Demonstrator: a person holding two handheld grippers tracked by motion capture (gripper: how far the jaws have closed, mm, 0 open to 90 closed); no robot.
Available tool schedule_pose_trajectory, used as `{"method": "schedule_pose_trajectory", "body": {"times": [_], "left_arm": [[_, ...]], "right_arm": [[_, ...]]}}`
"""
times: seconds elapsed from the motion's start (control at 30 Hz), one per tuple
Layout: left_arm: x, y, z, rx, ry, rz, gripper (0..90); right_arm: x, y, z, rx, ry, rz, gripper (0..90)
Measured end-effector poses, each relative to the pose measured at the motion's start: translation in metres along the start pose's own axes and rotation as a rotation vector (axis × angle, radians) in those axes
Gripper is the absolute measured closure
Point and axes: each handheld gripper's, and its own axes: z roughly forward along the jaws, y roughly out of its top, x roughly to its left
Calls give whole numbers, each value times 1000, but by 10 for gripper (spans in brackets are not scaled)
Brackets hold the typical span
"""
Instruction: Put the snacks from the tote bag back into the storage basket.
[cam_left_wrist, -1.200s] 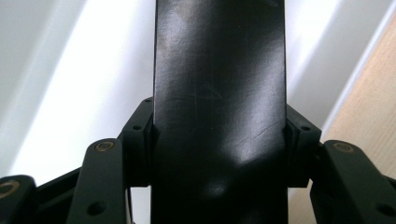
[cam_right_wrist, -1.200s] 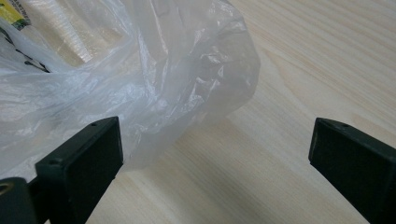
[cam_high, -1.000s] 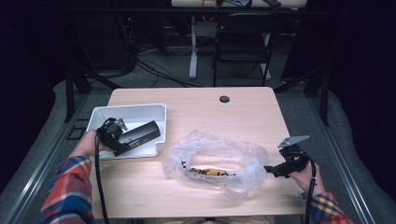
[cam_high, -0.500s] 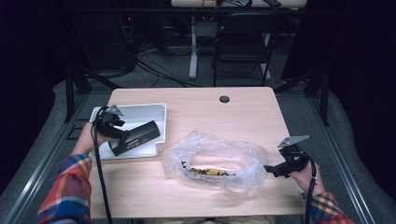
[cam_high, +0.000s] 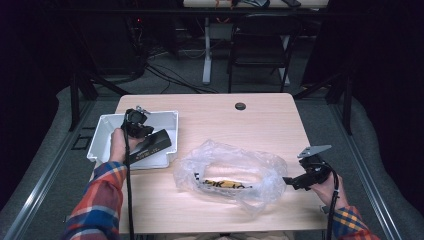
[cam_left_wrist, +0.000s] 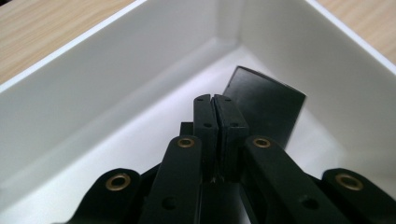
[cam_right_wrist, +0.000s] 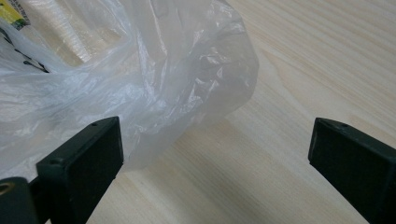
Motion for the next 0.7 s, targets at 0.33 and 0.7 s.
{"method": "schedule_pose_trajectory", "body": {"times": [0.33,0.7], "left_arm": [[-2,8,23,43,48,-102,893],[-9,6,22,94,-31,-79,893]], "right_arm": [[0,0,1,9,-2,-7,26],[-1,0,0,3,-4,-2,27]]}}
